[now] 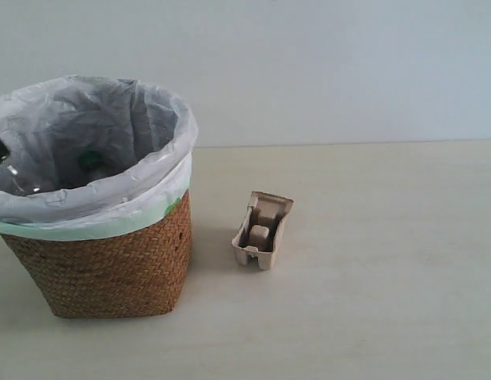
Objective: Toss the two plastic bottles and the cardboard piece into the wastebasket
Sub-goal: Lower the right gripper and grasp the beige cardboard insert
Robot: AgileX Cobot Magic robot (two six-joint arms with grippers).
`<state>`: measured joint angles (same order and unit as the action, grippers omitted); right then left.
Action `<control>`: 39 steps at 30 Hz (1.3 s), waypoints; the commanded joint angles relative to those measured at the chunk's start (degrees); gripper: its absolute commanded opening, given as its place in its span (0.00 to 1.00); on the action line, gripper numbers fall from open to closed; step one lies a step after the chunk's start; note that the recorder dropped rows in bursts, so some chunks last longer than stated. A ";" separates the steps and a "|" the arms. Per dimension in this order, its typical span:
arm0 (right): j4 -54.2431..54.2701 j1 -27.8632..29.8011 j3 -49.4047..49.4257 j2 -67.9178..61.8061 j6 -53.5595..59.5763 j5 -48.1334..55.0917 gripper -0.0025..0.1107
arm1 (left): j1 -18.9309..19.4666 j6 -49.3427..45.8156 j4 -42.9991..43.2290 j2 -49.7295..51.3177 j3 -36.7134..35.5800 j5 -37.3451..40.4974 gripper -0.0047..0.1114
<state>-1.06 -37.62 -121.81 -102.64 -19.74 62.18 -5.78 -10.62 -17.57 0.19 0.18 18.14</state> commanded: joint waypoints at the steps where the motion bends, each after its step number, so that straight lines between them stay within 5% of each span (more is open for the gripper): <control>1: -10.43 4.15 -0.61 0.31 0.87 7.79 0.68 | 0.20 0.30 -0.21 -0.19 -0.18 -0.10 0.07; 12: -12.72 7.25 14.42 0.07 -1.14 7.79 0.68 | 0.20 0.30 -0.21 -0.19 -0.18 -0.10 0.07; 22: 2.05 7.13 36.98 -1.62 -7.21 -21.97 0.68 | 0.20 0.30 -0.21 -0.19 -0.18 -0.10 0.07; 39: 3.74 4.51 39.22 -15.26 -10.76 -36.02 0.68 | 0.20 0.30 -0.21 -0.19 -0.18 -0.10 0.07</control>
<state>2.88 -33.13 -82.74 -117.20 -29.96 27.38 -5.78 -10.62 -17.57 0.19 0.18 18.14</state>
